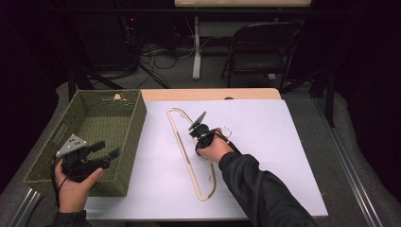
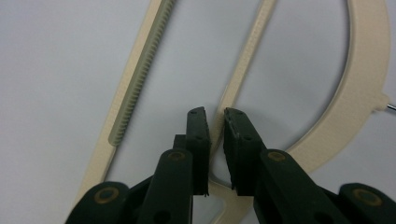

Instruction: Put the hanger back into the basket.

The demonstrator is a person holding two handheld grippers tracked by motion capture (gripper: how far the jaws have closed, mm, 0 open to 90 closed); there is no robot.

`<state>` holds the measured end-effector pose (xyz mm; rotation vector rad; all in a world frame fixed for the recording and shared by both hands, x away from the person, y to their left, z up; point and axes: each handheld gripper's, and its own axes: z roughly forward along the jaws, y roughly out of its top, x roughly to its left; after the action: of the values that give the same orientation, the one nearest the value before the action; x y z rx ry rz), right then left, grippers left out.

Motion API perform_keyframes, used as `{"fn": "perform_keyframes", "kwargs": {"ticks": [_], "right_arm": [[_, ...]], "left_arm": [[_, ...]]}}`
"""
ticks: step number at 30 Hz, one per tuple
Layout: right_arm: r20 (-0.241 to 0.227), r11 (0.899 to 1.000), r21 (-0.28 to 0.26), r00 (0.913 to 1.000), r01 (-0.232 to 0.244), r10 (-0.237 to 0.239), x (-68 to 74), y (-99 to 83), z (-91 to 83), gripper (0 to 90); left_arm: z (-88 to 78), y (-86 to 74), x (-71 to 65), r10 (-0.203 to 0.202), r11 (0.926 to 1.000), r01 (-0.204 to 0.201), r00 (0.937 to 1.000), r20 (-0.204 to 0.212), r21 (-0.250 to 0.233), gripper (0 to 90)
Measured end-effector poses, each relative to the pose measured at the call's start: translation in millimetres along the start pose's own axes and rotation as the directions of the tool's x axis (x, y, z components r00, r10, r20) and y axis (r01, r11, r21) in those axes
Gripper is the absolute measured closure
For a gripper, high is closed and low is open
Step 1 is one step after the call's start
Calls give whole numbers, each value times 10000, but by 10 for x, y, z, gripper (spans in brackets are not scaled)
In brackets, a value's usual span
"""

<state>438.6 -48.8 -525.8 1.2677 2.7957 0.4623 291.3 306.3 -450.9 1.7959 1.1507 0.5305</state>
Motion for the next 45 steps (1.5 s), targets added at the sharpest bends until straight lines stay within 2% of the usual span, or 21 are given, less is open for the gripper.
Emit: {"fn": "perform_keyframes", "kwargs": {"ticks": [1,2,3,4,6,8,10,11,13,14,16,24,31,33,35,37,40,41,42,44,45], "right_arm": [[156,10000,17,9999,48,-48,-11,-5,-9,900],[51,9999,131,9999,106,-106,-33,-8,-43,900],[-23,9998,-107,9998,-194,194,-30,-23,-34,900],[53,9992,379,9999,141,-143,-68,-18,-67,900],[47,9991,414,10000,-65,63,-107,-54,-44,900],[-134,9993,295,9997,-221,225,-142,-60,-68,900],[-277,9977,-332,9979,-600,590,-127,-61,-90,894],[-300,9966,-525,9976,-631,616,-115,-54,-97,837],[-584,9970,-70,9954,-770,765,-107,-18,-138,771],[-564,9964,-268,9953,-804,788,-96,-17,-123,775],[-295,9964,-39,9960,-842,840,-72,-3,-111,775],[-41,9904,926,9946,-1025,1033,-61,7,-12,759],[341,9906,634,9923,-1211,1191,-16,10,28,806],[245,9893,498,9904,-1368,1357,-12,6,38,809],[257,9899,833,9932,-1150,1132,-35,21,17,815],[128,9867,686,9891,-1472,1466,-47,15,26,833],[158,9854,1485,9965,-834,819,-129,25,-32,855],[89,9909,647,9930,-1182,1179,-114,-23,21,856],[126,9887,1171,9956,-937,929,-129,-21,-23,856],[120,9901,1239,9978,-658,648,-153,-58,-65,856],[158,9929,823,9962,-861,851,-136,-92,-52,856]], "left_arm": [[-3,4,-1,6,10000,-6,10000,-1,8,322],[-5,6,-3,3,10000,-3,10000,-1,-3,322],[-7,7,-6,7,10000,-7,10000,-1,-15,322],[-8,10,-9,29,10000,-29,10000,-24,-8,322],[-5,10,-10,36,10000,-36,10000,-12,-12,322],[-1,10,-11,15,10000,-15,10000,-3,-10,322],[1,11,-11,16,10000,-16,10000,-10,-14,322],[2,12,-12,21,10000,-21,10000,-9,-15,322],[2,13,-13,39,10000,-39,10000,-5,-15,322],[1,12,-12,30,10000,-30,10000,-8,-14,322],[-1,10,-8,22,10000,-23,10000,-16,-15,322],[-10,6,5,-11,10000,11,10000,-58,-56,324],[4,11,-2,-4,10000,4,10000,-62,-43,326],[8,10,-2,23,10000,-23,10000,-47,-4,326],[8,10,-4,31,10000,-31,10000,-53,4,327],[2,11,-5,29,10000,-29,10000,-48,-21,327],[-15,12,3,21,10000,-21,10000,-54,-56,327],[-19,11,6,4,10000,-4,10000,-63,-74,327],[-23,11,8,-9,10000,8,10000,-69,-82,327],[-26,13,6,-21,9999,21,10000,-48,-109,328],[-27,15,2,-14,9999,14,10000,-42,-106,328]]}}
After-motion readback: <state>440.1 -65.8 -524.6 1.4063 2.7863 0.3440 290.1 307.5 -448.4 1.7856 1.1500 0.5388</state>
